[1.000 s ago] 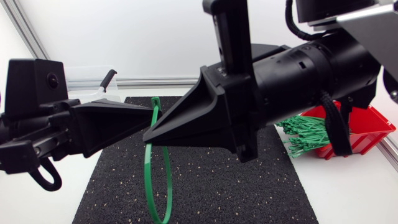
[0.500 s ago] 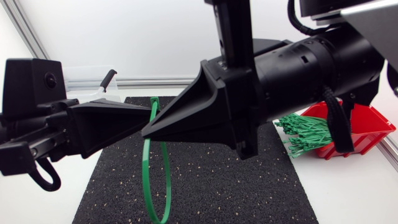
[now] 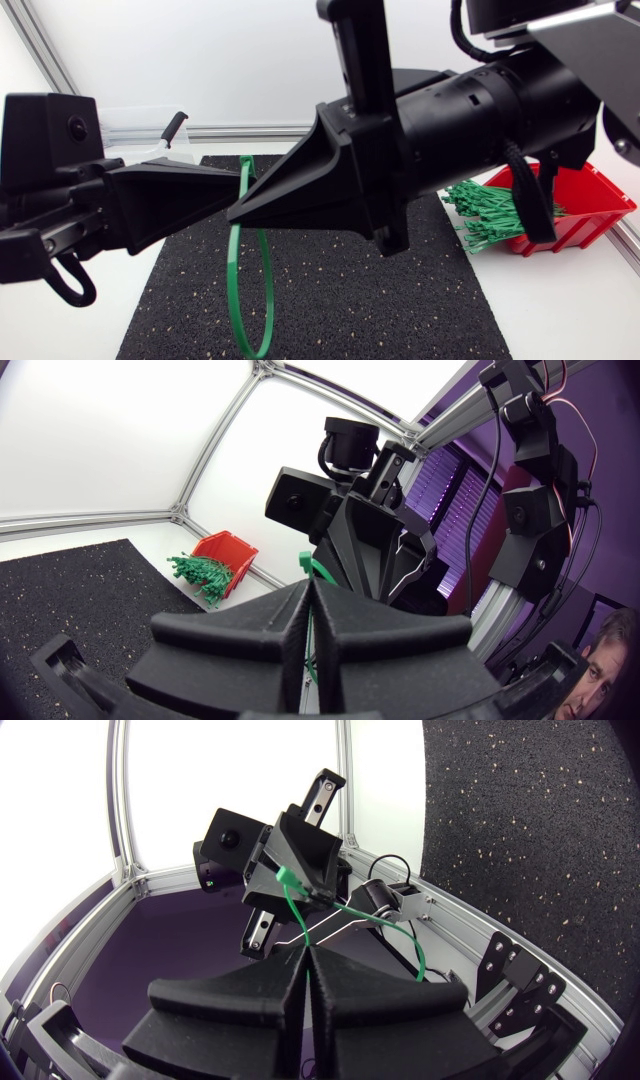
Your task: Take a green cable tie from the red box, thread the tail through the head to close it, then place it in the transparent bin on the left.
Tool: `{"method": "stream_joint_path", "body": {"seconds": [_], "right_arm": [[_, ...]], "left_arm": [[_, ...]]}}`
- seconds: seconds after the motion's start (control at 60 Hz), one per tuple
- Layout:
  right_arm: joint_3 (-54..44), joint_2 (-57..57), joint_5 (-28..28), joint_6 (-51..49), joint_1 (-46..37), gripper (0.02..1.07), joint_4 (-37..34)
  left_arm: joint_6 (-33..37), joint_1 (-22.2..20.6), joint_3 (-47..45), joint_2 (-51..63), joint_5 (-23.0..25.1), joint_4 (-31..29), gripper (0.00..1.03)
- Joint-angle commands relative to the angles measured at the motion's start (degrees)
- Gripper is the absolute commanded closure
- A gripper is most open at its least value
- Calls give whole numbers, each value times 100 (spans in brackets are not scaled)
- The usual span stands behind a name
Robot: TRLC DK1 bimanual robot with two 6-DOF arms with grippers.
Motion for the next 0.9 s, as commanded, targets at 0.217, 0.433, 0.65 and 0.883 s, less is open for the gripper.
{"method": "stream_joint_path", "body": {"seconds": [0.217,0.433,0.65,0.883], "right_arm": [[238,93,71,170,-132,101,111],[291,14,62,284,-175,101,120],[308,119,0,416,-334,102,146],[317,295,0,477,-439,102,137]], "left_arm": [[16,-98,-62,-163,99,96,100],[33,-116,-62,-190,64,96,100],[60,-133,-71,-243,37,96,100],[95,-142,-71,-295,11,96,100]]}}
